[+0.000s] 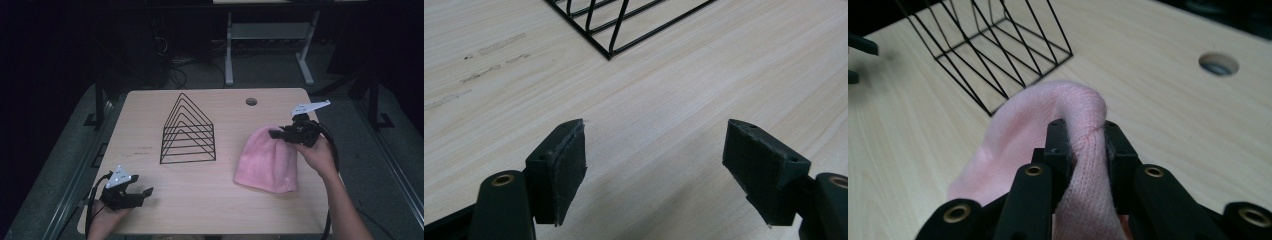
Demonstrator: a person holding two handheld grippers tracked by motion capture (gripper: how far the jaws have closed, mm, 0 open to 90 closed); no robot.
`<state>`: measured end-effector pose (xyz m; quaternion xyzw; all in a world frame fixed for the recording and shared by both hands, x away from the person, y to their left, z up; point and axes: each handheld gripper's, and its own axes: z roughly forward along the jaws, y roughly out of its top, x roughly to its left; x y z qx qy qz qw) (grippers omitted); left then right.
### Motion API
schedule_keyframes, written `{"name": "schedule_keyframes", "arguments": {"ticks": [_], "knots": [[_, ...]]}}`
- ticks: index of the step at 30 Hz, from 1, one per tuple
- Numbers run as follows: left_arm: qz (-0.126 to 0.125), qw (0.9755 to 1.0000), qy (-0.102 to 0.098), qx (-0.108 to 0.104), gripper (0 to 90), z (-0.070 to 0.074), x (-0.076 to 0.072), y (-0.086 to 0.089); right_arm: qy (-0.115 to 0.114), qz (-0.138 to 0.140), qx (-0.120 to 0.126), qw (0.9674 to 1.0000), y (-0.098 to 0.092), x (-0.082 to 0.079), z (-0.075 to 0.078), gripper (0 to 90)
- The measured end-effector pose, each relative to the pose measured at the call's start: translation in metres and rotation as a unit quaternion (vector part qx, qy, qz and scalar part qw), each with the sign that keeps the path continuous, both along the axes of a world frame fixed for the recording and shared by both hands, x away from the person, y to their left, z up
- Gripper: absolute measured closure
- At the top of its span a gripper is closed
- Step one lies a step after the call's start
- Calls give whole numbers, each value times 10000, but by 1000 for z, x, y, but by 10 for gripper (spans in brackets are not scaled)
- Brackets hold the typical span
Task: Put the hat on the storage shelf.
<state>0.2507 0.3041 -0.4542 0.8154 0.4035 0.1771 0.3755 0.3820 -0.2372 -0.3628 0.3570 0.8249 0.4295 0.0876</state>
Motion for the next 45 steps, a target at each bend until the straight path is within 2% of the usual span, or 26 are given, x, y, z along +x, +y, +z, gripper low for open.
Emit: {"name": "schedule_keyframes", "arguments": {"ticks": [3,6,7,10,13,17,18,21,26,27,34,37,39,40,41,42,43,45], "knots": [[-21,10000,-4,-24,248,0,-1,-2,-343,96,-42,9994,6,-12,19,765],[-54,10000,0,29,248,1,0,-1,-516,143,-110,9985,9,-18,32,765],[-54,10000,1,23,248,1,-1,-2,-516,143,-110,9985,9,-18,32,765],[-44,10000,2,-78,249,2,-1,-3,-705,177,-215,9971,14,-25,47,765],[-106,9998,-19,-157,259,5,0,-6,-794,199,-210,9964,16,-28,55,765],[-236,9996,-7,-139,263,8,1,-8,-899,232,-174,9955,19,-32,64,765],[-225,9995,-6,-216,263,9,0,-10,-932,261,-165,9952,20,-33,67,765],[-380,9988,-56,-316,278,17,2,-16,-1038,393,-124,9937,27,-37,80,765],[-604,9976,-148,-313,285,27,4,-25,-1165,539,-64,9917,35,-41,92,764],[-729,9967,-172,-301,287,33,6,-29,-1229,636,-40,9904,39,-42,97,764],[-1052,9934,-227,-402,290,49,10,-41,-1363,888,-17,9867,55,-45,110,763],[-1281,9902,-257,-488,291,60,12,-50,-1447,1078,39,9836,66,-46,118,762],[-1331,9894,-259,-514,291,62,13,-51,-1462,1119,64,9829,69,-46,120,762],[-1382,9886,-254,-542,291,65,14,-53,-1526,1224,93,9806,75,-46,123,762],[-1488,9867,-255,-611,292,70,16,-57,-1535,1279,110,9798,78,-47,125,761],[-1488,9867,-255,-611,291,70,16,-57,-1535,1279,110,9798,78,-47,125,761],[-1540,9855,-251,-664,291,73,17,-60,-1535,1319,131,9792,82,-47,126,762],[-1623,9843,-269,-634,291,77,19,-63,-1578,1472,184,9763,91,-48,130,762]]}}
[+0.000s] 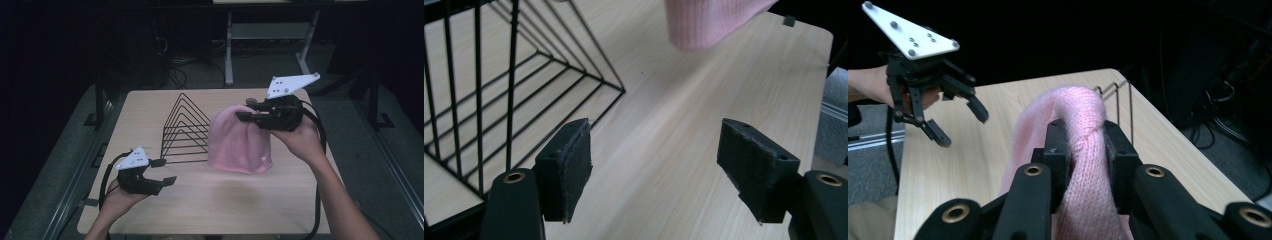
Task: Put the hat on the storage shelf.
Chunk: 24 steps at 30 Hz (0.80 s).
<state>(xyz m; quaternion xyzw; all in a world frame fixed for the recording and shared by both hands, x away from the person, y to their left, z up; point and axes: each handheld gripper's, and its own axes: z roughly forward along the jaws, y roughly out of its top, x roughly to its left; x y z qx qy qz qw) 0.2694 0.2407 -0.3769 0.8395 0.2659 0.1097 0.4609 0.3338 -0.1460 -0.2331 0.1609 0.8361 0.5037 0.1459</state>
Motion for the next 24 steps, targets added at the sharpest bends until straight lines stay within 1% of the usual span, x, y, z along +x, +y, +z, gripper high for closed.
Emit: {"name": "schedule_keyframes", "arguments": {"ticks": [2,4,5,6,7,10,11,12,13,14,15,16,17,19,20,22,23,24], "knots": [[-116,9999,-19,-10,291,5,1,-5,-6,43,11,10000,3,0,1,761],[-245,9997,-44,36,291,10,4,-9,-43,196,70,9998,12,0,5,761],[-359,9994,-32,7,291,14,6,-14,-48,248,96,9996,16,-1,6,761],[-359,9994,-32,7,290,14,6,-14,-48,248,96,9996,16,-1,6,761],[-443,9990,-11,-6,290,16,8,-16,-61,295,114,9995,19,-1,7,761],[-571,9984,-14,-33,285,19,12,-22,-121,493,147,9986,31,-2,12,761],[-618,9981,3,-35,285,19,14,-24,-121,493,147,9986,31,-2,12,761],[-667,9977,31,-64,282,20,17,-26,-142,590,156,9980,38,-2,14,761],[-766,9969,96,-119,281,21,20,-27,-162,625,162,9978,40,-2,15,761],[-766,9969,96,-119,282,21,20,-27,-162,625,162,9978,40,-2,15,761],[-822,9964,154,-150,282,21,22,-28,-168,656,171,9976,43,-2,16,761],[-955,9950,242,-167,282,21,26,-30,-223,743,184,9968,48,-2,19,761],[-955,9950,242,-167,281,21,26,-30,-223,743,184,9968,48,-2,19,761],[-1048,9937,331,-227,283,21,30,-32,-245,796,201,9963,52,-1,21,761],[-1115,9929,376,-169,295,22,33,-34,-248,842,218,9959,55,0,22,761],[-1114,9929,388,-138,310,22,35,-34,-228,861,222,9958,57,1,23,761],[-1119,9927,428,-138,337,22,38,-34,-253,886,220,9955,58,2,24,761],[-1207,9910,525,-238,456,24,43,-33,-288,907,206,9952,61,5,25,761]]}}
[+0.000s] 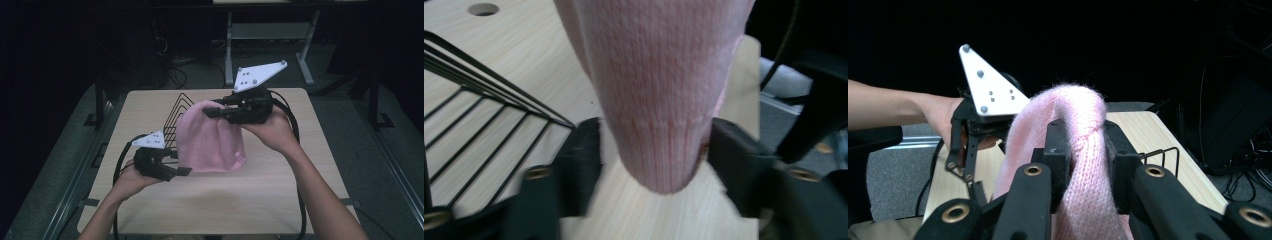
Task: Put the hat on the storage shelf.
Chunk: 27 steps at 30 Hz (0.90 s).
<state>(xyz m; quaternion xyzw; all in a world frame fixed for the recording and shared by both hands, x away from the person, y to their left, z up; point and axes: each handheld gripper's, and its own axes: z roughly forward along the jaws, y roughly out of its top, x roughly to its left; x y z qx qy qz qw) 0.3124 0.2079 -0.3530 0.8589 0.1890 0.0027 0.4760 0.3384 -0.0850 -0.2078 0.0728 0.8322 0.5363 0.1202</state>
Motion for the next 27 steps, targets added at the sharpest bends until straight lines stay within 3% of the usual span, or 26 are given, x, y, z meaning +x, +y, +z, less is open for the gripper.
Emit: {"name": "schedule_keyframes", "arguments": {"ticks": [2,4,6,8,11,14,27], "knots": [[9,10000,-76,-6,615,4,3,2,-12,-16,-17,10000,1,3,1,761],[-14,9999,-115,11,660,7,6,3,-11,-21,-8,10000,1,4,2,761],[39,9996,-256,65,811,14,11,4,-60,-110,1,9999,0,10,5,761],[63,9996,-242,89,816,18,13,4,-60,-132,20,9999,-1,11,6,761],[140,9984,-447,323,824,31,21,3,-148,-269,67,9995,-2,19,13,761],[198,9976,-524,407,825,41,28,3,-198,-345,87,9992,-1,25,18,761],[589,9962,-528,366,826,60,56,15,-370,-604,129,9974,7,50,36,760]]}}
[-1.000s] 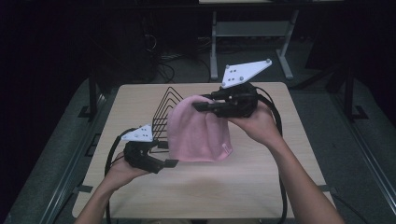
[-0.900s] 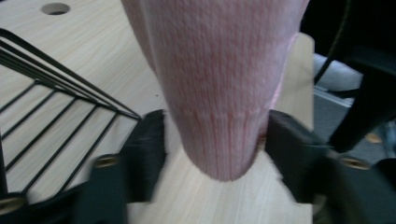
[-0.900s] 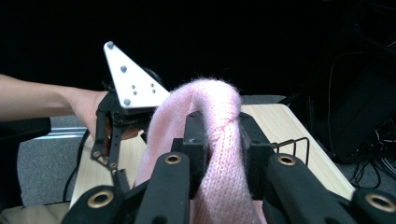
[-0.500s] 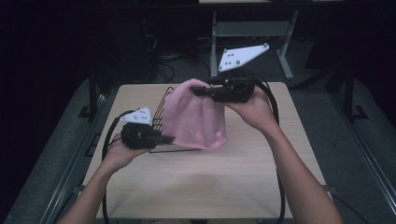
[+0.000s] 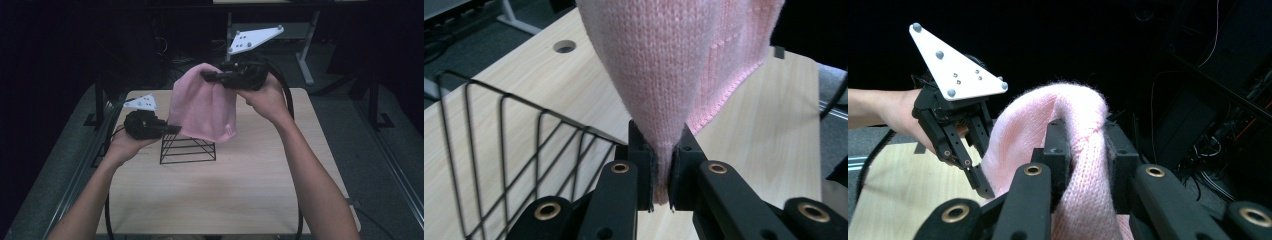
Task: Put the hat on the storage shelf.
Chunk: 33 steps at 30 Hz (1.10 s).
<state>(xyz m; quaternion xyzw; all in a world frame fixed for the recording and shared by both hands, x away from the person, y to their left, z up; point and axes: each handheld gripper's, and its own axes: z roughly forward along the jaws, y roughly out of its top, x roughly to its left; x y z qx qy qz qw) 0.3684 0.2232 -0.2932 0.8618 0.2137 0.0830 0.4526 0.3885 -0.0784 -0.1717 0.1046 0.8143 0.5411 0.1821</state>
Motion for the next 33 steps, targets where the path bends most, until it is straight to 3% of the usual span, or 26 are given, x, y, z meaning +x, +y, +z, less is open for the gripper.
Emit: {"name": "schedule_keyframes", "arguments": {"ticks": [13,18,27,33], "knots": [[227,9995,134,166,826,-7,19,7,2,-104,-244,9996,12,22,-4,760],[255,9992,71,308,825,-10,21,3,34,-178,-305,9994,12,30,-9,760],[363,9986,31,379,822,-14,26,1,114,-275,-352,9989,12,45,-15,757],[325,9979,-12,559,820,-16,25,2,142,-151,-296,9993,16,45,-18,757]]}}
